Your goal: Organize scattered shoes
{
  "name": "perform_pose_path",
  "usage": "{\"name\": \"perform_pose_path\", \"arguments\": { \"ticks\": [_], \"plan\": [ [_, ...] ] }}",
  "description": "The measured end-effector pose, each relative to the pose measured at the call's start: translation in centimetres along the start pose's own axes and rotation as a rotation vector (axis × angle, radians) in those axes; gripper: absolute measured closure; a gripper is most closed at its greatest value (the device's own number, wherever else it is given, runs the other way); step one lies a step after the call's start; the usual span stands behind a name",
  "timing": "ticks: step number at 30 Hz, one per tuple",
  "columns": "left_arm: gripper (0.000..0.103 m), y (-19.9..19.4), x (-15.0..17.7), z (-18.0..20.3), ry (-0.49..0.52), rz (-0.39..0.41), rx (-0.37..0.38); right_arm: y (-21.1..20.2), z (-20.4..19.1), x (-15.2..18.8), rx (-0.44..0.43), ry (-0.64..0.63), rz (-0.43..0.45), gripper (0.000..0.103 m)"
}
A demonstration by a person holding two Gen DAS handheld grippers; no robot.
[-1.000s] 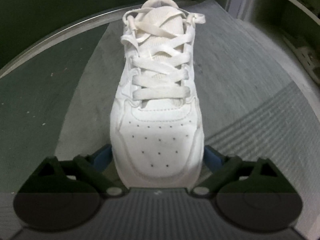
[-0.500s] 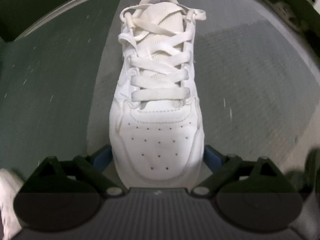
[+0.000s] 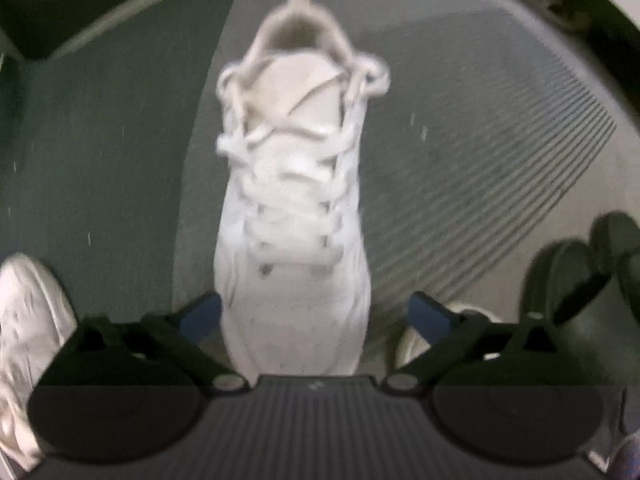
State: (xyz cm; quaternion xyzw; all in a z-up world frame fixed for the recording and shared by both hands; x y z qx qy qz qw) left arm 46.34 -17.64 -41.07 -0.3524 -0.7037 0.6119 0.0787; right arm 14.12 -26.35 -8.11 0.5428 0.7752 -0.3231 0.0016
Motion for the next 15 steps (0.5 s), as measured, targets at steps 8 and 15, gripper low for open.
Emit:
{"name": "perform_pose_path", "arguments": {
  "ticks": [8,15],
  "plan": [
    [0.002,4.4,-5.0,0.3,-0.043,0.014,-0.125,1.5,-0.1,-0.2,-0.004,0.001,-0.03,0.0],
    [0.021,5.8,-6.4,1.1,0.107,0.003,-0.062,2.3,0.0,-0.1,0.001,0.01,-0.042,0.0]
  ]
}}
Point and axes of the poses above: each gripper's, at about its wrist camera, not at the fingertips, and y roughly the way its jaws point, z to its right, x to its underside, the point moved 4 cm from there along y, roughly the way its jaws point, and after that the axes turned 9 degrees about -x, right-handed, at the moved point
